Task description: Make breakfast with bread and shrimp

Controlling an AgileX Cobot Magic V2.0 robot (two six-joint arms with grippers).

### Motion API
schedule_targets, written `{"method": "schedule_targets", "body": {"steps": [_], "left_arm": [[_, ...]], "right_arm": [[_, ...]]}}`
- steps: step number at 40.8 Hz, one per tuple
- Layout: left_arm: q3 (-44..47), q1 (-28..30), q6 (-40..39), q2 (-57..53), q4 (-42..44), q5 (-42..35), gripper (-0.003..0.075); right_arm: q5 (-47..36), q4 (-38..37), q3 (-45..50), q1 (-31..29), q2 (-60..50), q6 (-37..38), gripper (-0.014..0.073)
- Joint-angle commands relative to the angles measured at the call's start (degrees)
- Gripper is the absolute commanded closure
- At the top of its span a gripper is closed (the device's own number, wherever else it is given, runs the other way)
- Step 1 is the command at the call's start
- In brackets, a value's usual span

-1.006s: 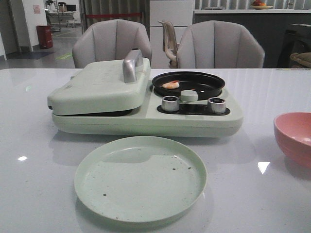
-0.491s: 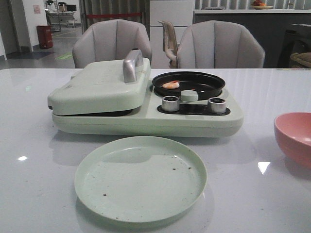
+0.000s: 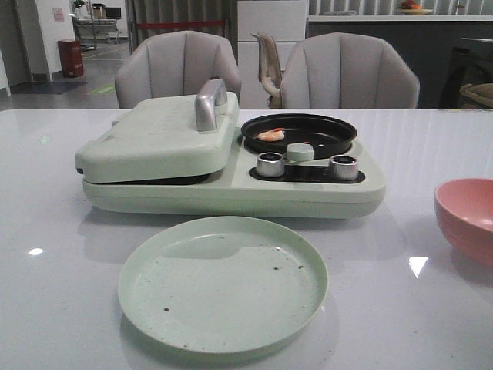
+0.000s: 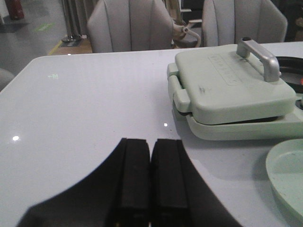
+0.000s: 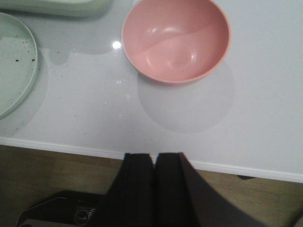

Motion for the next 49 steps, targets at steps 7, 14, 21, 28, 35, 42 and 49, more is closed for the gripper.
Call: {"method": "schedule_targets", "body": {"steps": [7, 14, 21, 28, 35, 42, 49], "left_arm": [[6.8, 4.3, 0.0, -4.4, -2.4, -17.1, 0.062], [6.8, 5.4, 0.0, -4.3, -1.1, -17.4, 0.062], [6.8, 5.4, 0.0, -4.1, -0.9, -17.4, 0.062], [6.8, 5.4, 0.0, -4.1, -0.9, -17.4, 0.062], [6.8, 5.4, 0.0, -4.1, -0.9, -17.4, 0.062], [6.8, 5.4, 0.0, -4.1, -0.9, -17.4, 0.062], [6.8, 5.4, 0.0, -4.1, -0.9, -17.4, 0.062]], "right_arm": [[-2.9, -0.5, -1.6, 0.0, 0.1, 0.0, 0.0551], [-2.8, -0.5, -1.6, 0.0, 0.1, 0.0, 0.0551], [-2.8, -0.4, -1.6, 0.0, 0.1, 0.0, 0.0551], [-2.8, -0.4, -1.6, 0.0, 0.1, 0.0, 0.0551], [-2.8, -0.4, -1.6, 0.0, 0.1, 0.0, 0.0551], [-2.8, -0.4, -1.6, 0.0, 0.1, 0.0, 0.0551], [-2.8, -0.4, -1.6, 0.0, 0.1, 0.0, 0.0551]]}}
